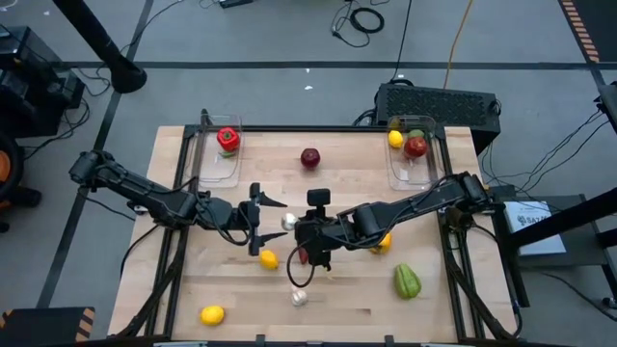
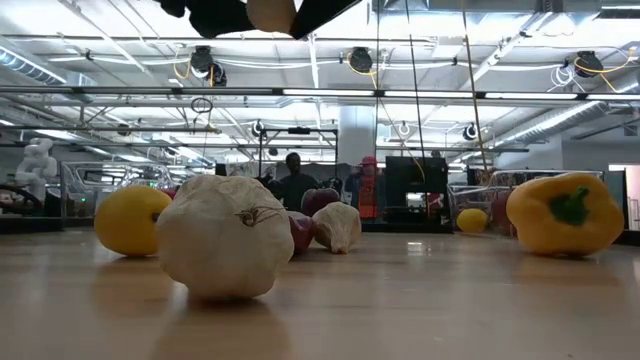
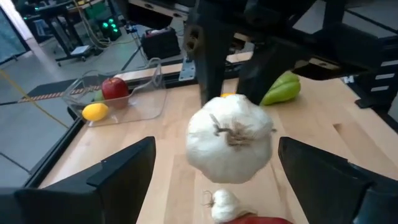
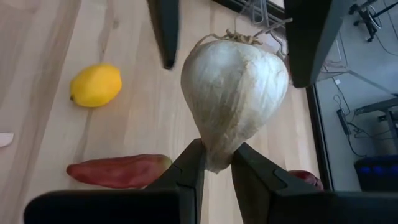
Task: Sort produce into baskets
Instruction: Put the bottom right white garlic into the left transparent bin, then put the red chili pepper into the left transparent bin
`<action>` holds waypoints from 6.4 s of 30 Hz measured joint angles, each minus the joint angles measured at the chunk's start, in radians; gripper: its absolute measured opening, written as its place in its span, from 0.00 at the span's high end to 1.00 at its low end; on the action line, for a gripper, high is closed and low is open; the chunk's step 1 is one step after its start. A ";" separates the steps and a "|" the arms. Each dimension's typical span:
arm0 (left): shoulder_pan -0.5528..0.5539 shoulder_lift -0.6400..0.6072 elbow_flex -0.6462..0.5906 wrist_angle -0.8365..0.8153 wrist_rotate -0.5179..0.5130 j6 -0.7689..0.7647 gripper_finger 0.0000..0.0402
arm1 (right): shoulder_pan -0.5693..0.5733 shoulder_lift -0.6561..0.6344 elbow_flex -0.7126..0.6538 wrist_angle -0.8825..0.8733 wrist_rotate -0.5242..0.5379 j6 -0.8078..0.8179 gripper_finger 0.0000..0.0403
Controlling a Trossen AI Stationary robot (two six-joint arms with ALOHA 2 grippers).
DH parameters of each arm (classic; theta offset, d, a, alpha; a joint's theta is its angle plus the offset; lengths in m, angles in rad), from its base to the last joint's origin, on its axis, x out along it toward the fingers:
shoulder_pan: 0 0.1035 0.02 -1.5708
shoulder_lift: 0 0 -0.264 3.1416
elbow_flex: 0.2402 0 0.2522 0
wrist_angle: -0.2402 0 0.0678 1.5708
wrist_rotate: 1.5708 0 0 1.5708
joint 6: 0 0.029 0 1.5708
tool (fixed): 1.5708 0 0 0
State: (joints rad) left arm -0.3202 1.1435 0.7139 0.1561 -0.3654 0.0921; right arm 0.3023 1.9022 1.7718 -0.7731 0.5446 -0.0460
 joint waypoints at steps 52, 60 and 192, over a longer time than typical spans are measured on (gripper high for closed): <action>0.001 0.065 0.000 0.073 -0.032 0.079 0.45 | 0.002 0.000 0.000 0.009 0.005 0.016 0.83; 0.001 0.064 0.000 0.074 -0.027 0.080 0.45 | 0.015 0.000 0.000 -0.019 0.021 0.082 0.54; 0.331 -0.386 0.000 -0.502 -0.155 -0.154 0.30 | 0.047 0.016 -0.441 0.417 -0.181 -0.274 0.20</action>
State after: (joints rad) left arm 0.0105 0.7570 0.7136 -0.3460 -0.5207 -0.0622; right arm 0.3496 1.9184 1.3308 -0.3564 0.3634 -0.3198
